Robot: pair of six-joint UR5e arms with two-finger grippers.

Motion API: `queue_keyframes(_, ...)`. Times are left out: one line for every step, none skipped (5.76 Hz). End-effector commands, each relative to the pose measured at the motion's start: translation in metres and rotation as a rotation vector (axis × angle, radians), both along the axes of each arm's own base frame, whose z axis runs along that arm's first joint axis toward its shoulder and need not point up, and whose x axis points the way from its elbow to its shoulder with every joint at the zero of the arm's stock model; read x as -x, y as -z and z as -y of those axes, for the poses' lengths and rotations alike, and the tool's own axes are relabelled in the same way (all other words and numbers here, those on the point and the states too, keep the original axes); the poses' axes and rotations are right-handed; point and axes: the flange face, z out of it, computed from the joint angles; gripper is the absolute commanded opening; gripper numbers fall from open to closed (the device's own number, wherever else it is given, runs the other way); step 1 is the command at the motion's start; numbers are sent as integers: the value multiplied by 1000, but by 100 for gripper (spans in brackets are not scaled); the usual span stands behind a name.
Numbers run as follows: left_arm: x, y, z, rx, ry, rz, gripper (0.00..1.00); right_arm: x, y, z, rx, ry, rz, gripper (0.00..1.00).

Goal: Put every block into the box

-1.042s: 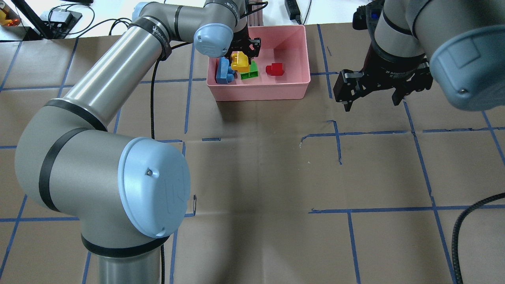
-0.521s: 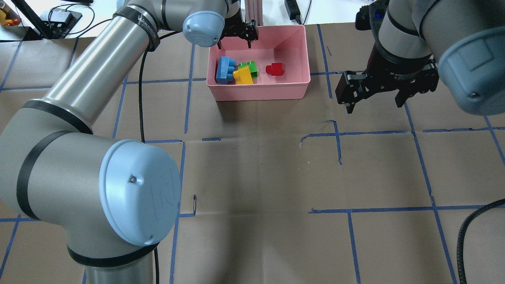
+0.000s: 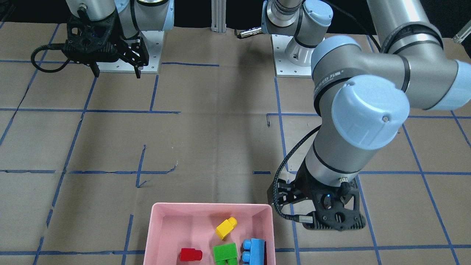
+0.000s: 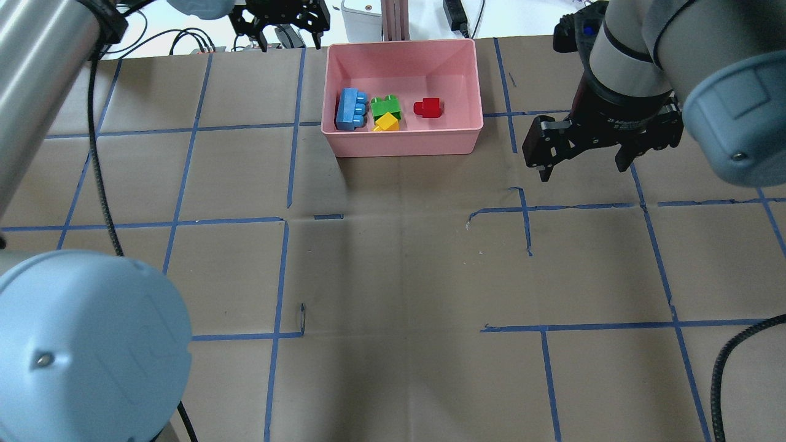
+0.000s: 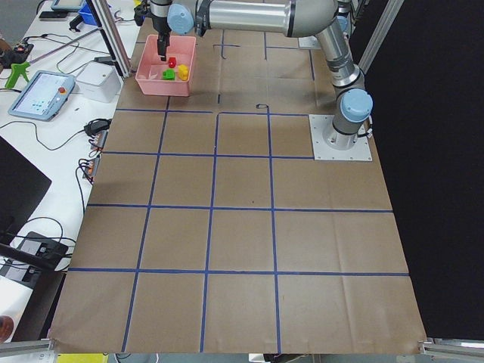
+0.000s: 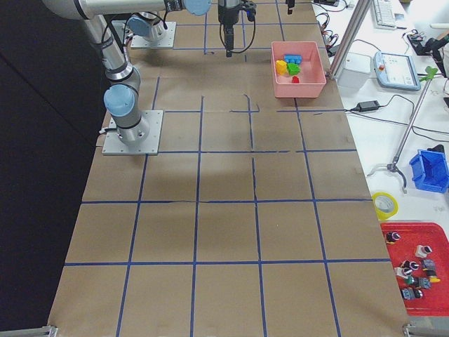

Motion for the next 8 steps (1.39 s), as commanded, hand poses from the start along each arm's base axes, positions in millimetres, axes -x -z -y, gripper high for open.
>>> queue_keyframes(-21, -17, -91, -62, 68, 13, 99, 2, 10, -2, -20, 1, -2, 100)
queue_keyframes(-53, -29, -132, -60, 31, 2, 99, 0, 11, -4, -20, 2, -2, 100)
queue_keyframes(-63, -36, -170, -54, 38, -23, 99, 1, 9, -6, -18, 3, -2, 100)
queue_keyframes(-61, -34, -193, -59, 31, -15, 99, 0, 8, -9, -18, -1, -1, 100)
queue_keyframes(-59, -34, -195, -59, 28, -14, 99, 0, 8, -9, -18, -4, -1, 100)
queue_keyframes(-58, -38, -197, -52, 29, -17, 99, 0, 8, -9, -18, -4, -1, 100)
queue_keyframes(-59, -41, -195, -45, 32, -15, 99, 1, 5, -11, -13, -4, 0, 100)
queue_keyframes(-59, -38, -188, -48, 34, -15, 99, 0, 2, -12, 0, -1, -1, 100)
